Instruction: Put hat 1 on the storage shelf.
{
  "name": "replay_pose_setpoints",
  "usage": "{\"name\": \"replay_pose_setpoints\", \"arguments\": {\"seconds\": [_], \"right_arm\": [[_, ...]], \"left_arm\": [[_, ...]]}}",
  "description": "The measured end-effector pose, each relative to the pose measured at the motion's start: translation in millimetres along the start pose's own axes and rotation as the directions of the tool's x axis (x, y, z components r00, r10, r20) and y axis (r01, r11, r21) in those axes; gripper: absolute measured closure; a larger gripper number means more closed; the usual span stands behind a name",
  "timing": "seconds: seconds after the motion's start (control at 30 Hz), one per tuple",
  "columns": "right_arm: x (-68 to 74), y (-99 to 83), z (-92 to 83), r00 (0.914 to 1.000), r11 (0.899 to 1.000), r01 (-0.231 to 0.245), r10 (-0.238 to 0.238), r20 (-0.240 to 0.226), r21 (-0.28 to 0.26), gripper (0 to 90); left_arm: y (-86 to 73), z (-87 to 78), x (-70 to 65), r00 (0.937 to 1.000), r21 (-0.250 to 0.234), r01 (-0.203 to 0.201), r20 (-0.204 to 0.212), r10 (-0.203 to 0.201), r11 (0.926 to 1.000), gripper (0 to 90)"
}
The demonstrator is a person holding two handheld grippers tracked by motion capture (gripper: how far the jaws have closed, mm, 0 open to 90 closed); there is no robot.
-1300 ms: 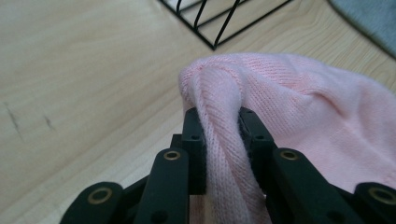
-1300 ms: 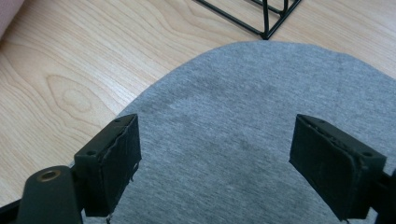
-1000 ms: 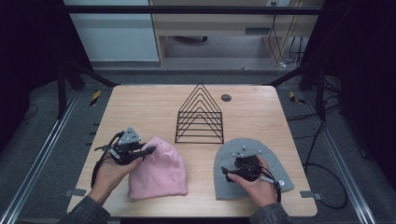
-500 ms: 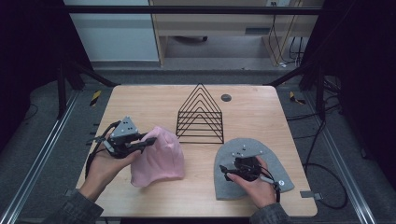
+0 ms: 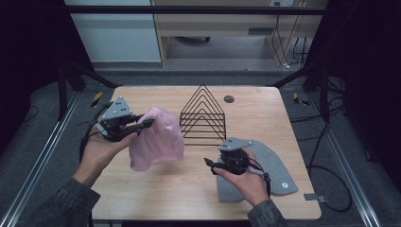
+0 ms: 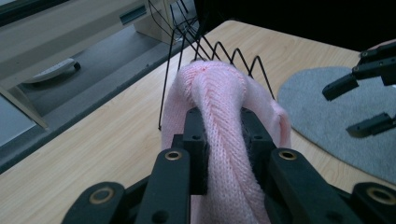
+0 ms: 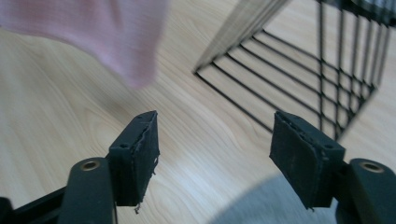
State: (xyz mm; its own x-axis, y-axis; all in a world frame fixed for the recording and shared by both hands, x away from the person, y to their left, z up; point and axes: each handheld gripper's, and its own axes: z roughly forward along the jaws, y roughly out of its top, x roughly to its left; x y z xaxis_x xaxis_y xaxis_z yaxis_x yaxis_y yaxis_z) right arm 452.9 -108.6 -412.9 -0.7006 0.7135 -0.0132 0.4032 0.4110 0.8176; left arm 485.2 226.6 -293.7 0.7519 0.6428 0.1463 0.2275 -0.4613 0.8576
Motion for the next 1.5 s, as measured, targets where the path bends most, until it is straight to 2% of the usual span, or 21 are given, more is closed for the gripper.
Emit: {"name": "replay_pose_setpoints", "arguments": {"seconds": [0.03,0.07,0.1,0.13,0.17,0.2,0.23,0.37,0.4,0.53,0.6,0.63,0.67,0.73,0.87,0.9,0.93,1.2,1.5], "right_arm": [[5.8,12.5,2.5,0.9996,1.000,0.016,-0.016,-0.023,-0.011,35.2],[5.8,12.5,2.5,0.9996,1.000,0.016,-0.016,-0.023,-0.011,35.2],[11.9,26.3,5.2,0.9981,0.999,0.029,-0.031,-0.053,-0.024,37.4],[11.9,26.3,5.2,0.9981,0.999,0.029,-0.031,-0.053,-0.024,37.4],[17.3,40.3,10.4,0.9953,0.999,0.041,-0.044,-0.086,-0.032,38.3],[17.3,40.3,10.4,0.9953,0.999,0.041,-0.044,-0.086,-0.032,38.3],[19.3,49.5,16.2,0.9937,0.998,0.041,-0.045,-0.103,-0.039,39.3],[19.6,59.2,29.1,0.9925,0.999,0.039,-0.043,-0.114,-0.035,41.8],[20.1,62.7,38.8,0.9906,0.999,0.019,-0.023,-0.135,-0.026,42.1],[21.6,65.4,49.2,0.9901,1.000,0.006,-0.007,-0.140,-0.011,43.7],[22.0,66.7,53.8,0.9877,1.000,0.001,-0.001,-0.157,-0.003,49.2],[22.6,67.8,55.4,0.9858,1.000,0.003,-0.002,-0.168,0.005,57.5],[23.2,70.8,54.8,0.9841,1.000,0.015,-0.017,-0.177,-0.011,70.8],[22.5,72.7,53.5,0.9828,1.000,0.018,-0.020,-0.184,-0.015,74.4],[9.9,89.4,40.6,0.9813,0.999,0.034,-0.039,-0.188,-0.029,79.3],[9.9,89.4,40.6,0.9813,0.999,0.034,-0.039,-0.188,-0.029,79.3],[2.9,97.8,35.4,0.9820,0.998,0.039,-0.046,-0.183,-0.041,79.5],[-19.0,123.3,23.2,0.9851,0.996,0.071,-0.080,-0.152,-0.062,80.1],[-40.9,134.7,22.4,0.9871,0.995,0.060,-0.071,-0.143,-0.080,80.3]], "left_arm": [[2.7,0.0,4.1,0.9999,-0.011,0.012,0.000,-0.012,0.9999,75.6],[2.7,0.0,4.1,0.9999,-0.011,0.012,0.000,-0.012,0.9999,75.6],[3.9,0.5,6.7,0.9998,-0.013,0.020,0.003,-0.020,0.9997,75.6],[5.2,1.4,9.1,0.9995,-0.018,0.032,0.007,-0.032,0.9993,75.6],[7.0,2.6,11.7,0.9990,-0.025,0.042,0.015,-0.041,0.9988,75.5],[8.2,3.4,12.6,0.9988,-0.030,0.044,0.020,-0.043,0.9986,75.5],[9.8,3.9,13.5,0.9989,-0.032,0.042,0.020,-0.041,0.9986,75.5],[15.5,3.0,13.1,0.9990,-0.040,0.041,0.019,-0.040,0.9984,75.4],[17.2,1.7,12.6,0.9993,-0.035,0.032,0.020,-0.032,0.9989,75.3],[21.7,-1.6,10.3,0.9993,-0.046,0.031,0.024,-0.030,0.9984,75.2],[24.1,-3.2,10.6,0.9989,-0.054,0.037,0.031,-0.035,0.9979,75.2],[25.4,-4.9,11.4,0.9991,-0.054,0.033,0.030,-0.031,0.9980,75.2],[26.1,-5.2,11.3,0.9989,-0.061,0.039,0.030,-0.037,0.9974,75.0],[28.7,-8.0,14.3,0.9992,-0.058,0.032,0.025,-0.031,0.9978,75.0],[37.0,-10.1,23.1,0.9978,-0.079,0.062,0.029,-0.060,0.9950,74.6],[40.6,-10.6,25.4,0.9977,-0.085,0.063,0.029,-0.061,0.9944,74.6],[44.6,-11.0,27.4,0.9978,-0.089,0.063,0.029,-0.061,0.9941,74.6],[73.6,-5.1,41.8,0.9982,-0.109,0.059,0.017,-0.058,0.9923,74.6],[91.0,11.2,47.3,0.9988,-0.121,0.048,0.005,-0.048,0.9914,74.3]]}}
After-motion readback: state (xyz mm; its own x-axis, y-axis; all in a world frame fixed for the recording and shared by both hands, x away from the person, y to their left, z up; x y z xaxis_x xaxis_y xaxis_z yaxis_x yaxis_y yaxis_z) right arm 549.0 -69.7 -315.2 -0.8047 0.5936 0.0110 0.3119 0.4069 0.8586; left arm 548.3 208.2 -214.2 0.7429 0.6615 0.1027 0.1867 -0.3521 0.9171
